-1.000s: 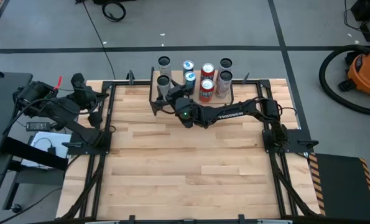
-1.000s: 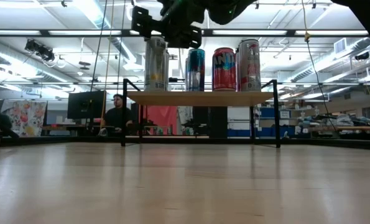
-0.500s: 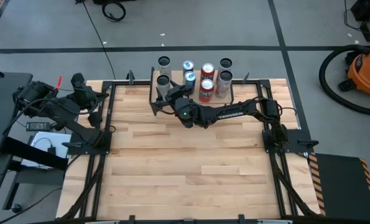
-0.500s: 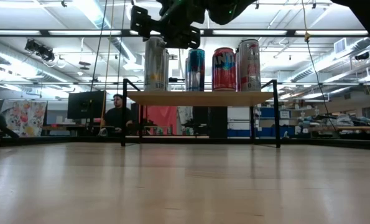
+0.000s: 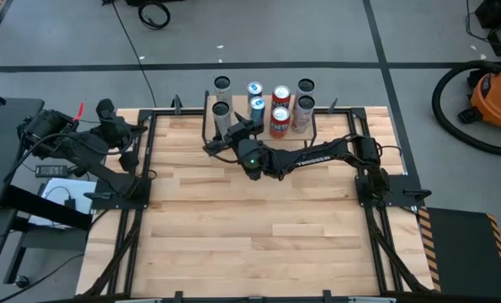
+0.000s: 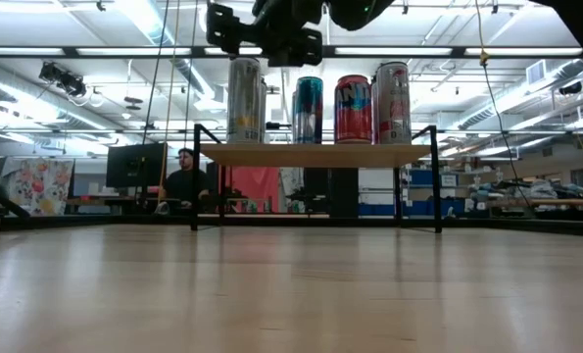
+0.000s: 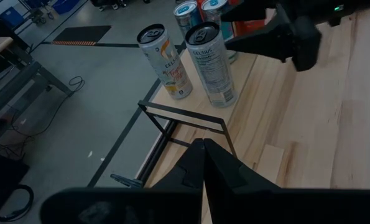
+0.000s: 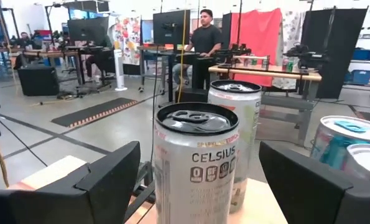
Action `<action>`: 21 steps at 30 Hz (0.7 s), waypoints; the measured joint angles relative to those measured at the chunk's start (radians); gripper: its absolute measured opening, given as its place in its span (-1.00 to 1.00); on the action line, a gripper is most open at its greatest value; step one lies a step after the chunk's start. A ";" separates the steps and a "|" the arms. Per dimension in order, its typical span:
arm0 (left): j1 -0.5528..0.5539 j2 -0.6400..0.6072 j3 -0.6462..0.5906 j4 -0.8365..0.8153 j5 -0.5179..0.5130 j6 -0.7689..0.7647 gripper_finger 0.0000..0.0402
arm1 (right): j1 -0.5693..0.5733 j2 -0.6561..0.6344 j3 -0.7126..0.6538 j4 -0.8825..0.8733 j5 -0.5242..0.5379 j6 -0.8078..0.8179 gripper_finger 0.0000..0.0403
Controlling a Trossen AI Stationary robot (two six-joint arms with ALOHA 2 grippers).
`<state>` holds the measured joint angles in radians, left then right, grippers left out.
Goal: Place canned beverage on shelf
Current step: Adjust the soda cans on the shelf
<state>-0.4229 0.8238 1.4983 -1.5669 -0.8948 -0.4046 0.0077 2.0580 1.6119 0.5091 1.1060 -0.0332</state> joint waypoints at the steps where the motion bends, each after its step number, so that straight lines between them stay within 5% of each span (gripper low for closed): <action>1: 0.000 0.000 0.000 0.000 0.000 0.000 -0.97 | 0.007 -0.002 0.000 0.002 0.011 -0.008 0.68; 12: 0.000 0.000 0.000 0.000 0.000 -0.003 -0.97 | 0.073 -0.035 0.000 0.022 0.105 -0.163 0.65; 21: 0.000 0.000 0.000 0.000 0.000 -0.003 -0.97 | 0.098 -0.140 0.000 -0.001 0.071 -0.505 0.26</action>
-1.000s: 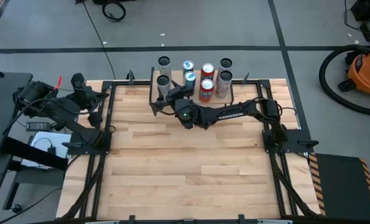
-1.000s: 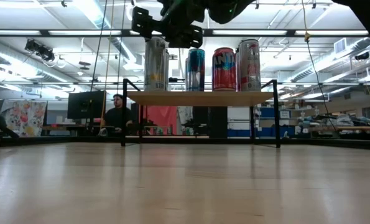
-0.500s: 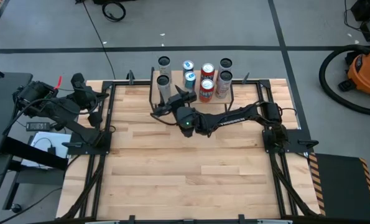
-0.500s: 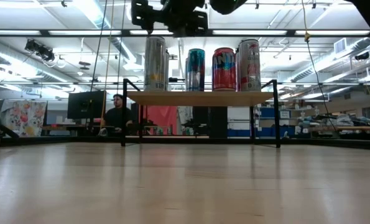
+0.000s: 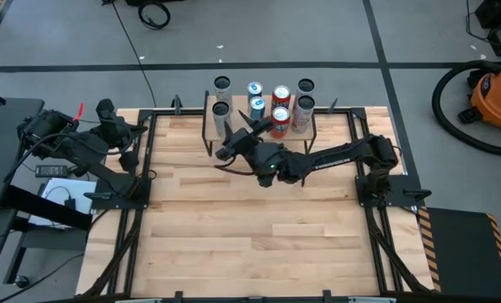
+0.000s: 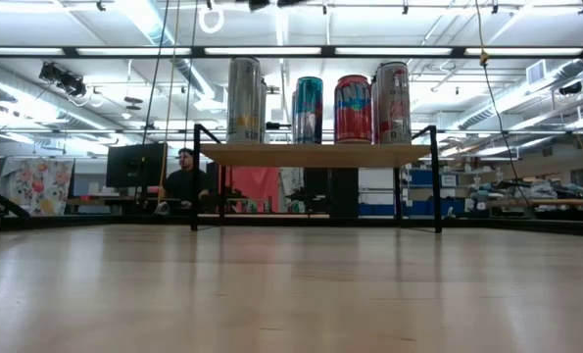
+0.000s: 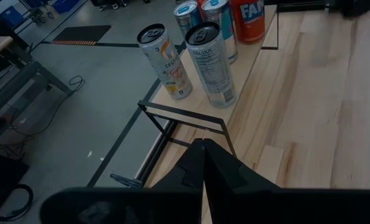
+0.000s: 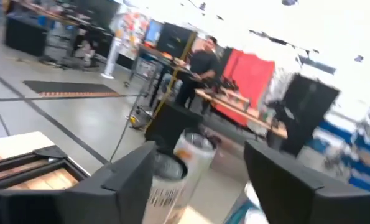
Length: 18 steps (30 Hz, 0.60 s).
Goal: Place canned beverage on shelf
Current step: Adjust the soda cans on the shelf
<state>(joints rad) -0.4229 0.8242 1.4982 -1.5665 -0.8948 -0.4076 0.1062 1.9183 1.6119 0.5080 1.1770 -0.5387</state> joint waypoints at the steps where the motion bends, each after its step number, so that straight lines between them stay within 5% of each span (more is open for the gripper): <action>1: 0.000 0.000 0.000 0.000 0.000 0.000 -0.97 | 0.000 -0.015 0.000 -0.010 -0.021 -0.022 0.19; 8: 0.000 0.000 0.000 0.000 0.000 0.000 -0.97 | -0.030 -0.132 0.000 -0.147 -0.229 -0.037 -0.33; 18: 0.000 0.000 0.000 0.006 0.000 0.115 -0.97 | -0.108 -0.186 0.001 -0.447 -0.440 0.143 -0.96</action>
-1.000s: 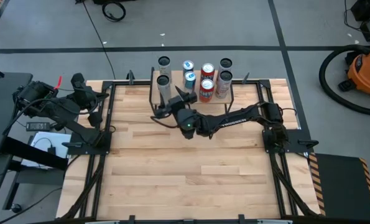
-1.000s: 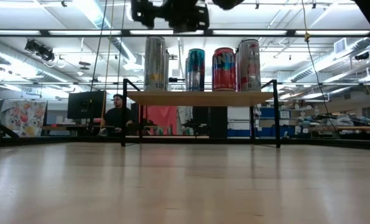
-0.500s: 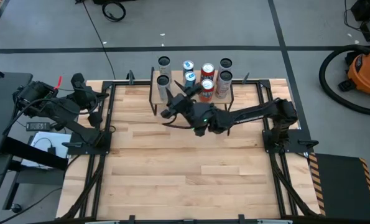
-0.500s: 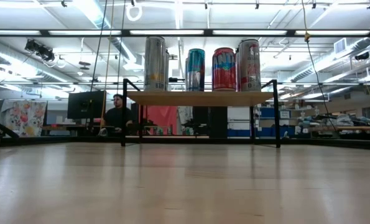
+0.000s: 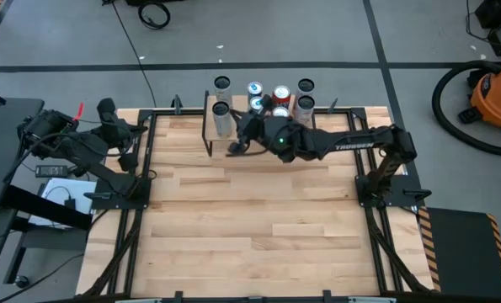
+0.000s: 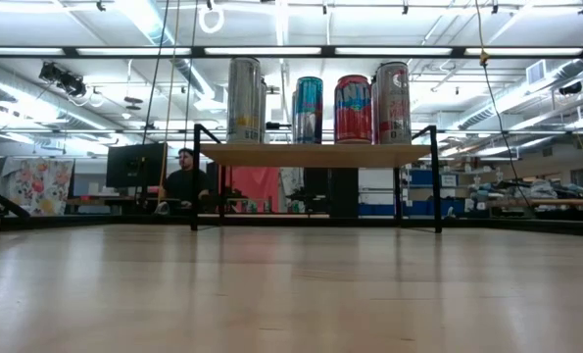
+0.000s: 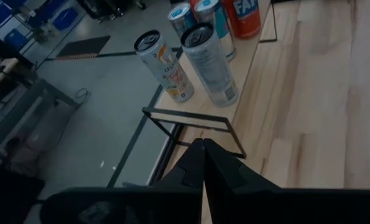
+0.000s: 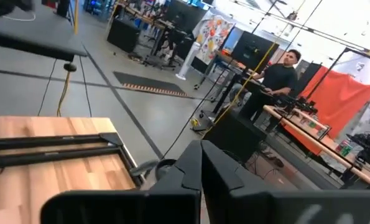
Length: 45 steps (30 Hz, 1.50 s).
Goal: Place canned beverage on shelf
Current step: Adjust the soda cans on the shelf
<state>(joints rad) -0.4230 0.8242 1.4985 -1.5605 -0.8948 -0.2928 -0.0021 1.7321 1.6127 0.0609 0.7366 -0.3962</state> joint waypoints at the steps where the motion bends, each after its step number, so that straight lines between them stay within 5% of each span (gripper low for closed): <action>1: 0.000 0.000 0.000 0.011 0.000 0.007 -0.97 | -0.013 0.000 0.000 -0.003 -0.015 0.000 -0.95; 14: 0.000 0.000 0.000 0.081 0.027 -0.091 -0.97 | -0.211 0.000 0.000 -0.091 -0.386 0.061 -0.98; 34: 0.000 0.000 0.000 0.082 0.045 -0.171 -0.97 | -0.271 0.001 -0.001 -0.191 -0.598 0.102 -0.99; 45: 0.000 0.000 0.000 0.082 0.044 -0.169 -0.97 | -0.290 0.050 -0.001 -0.099 -0.603 0.077 -0.99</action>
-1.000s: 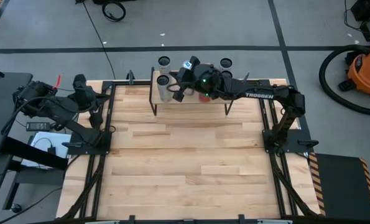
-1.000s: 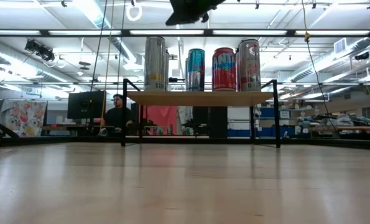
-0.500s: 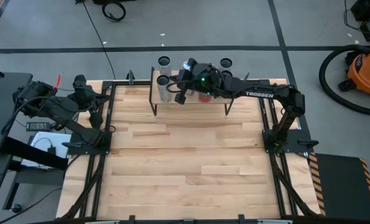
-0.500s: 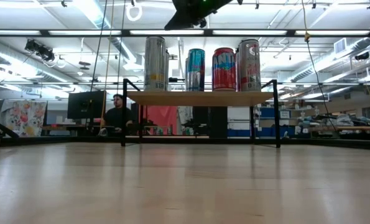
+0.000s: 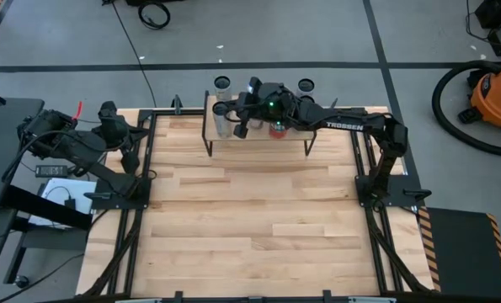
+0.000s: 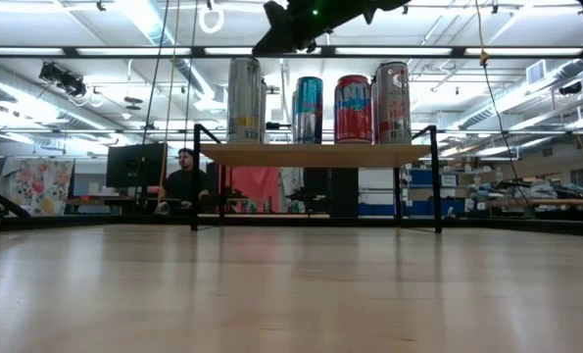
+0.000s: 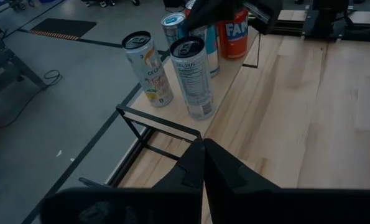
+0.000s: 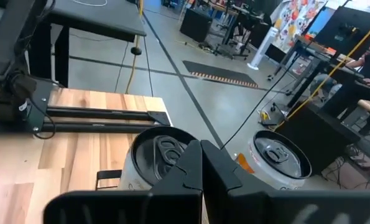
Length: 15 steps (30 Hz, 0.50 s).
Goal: Place canned beverage on shelf
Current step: Adjust the soda cans on the shelf
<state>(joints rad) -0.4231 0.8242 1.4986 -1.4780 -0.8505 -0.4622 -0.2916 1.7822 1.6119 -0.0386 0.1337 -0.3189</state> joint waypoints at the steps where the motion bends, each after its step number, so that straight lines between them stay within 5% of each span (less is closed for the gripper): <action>1: 0.000 0.000 0.000 0.000 0.000 0.000 -0.97 | -0.002 0.000 0.000 0.000 0.000 0.003 -0.99; 15: 0.000 0.000 0.000 0.000 0.000 0.002 -0.97 | -0.018 0.000 0.000 -0.065 -0.005 0.078 -0.99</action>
<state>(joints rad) -0.4230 0.8246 1.4986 -1.4781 -0.8509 -0.4606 -0.3092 1.7821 1.6119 -0.1040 0.1284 -0.2405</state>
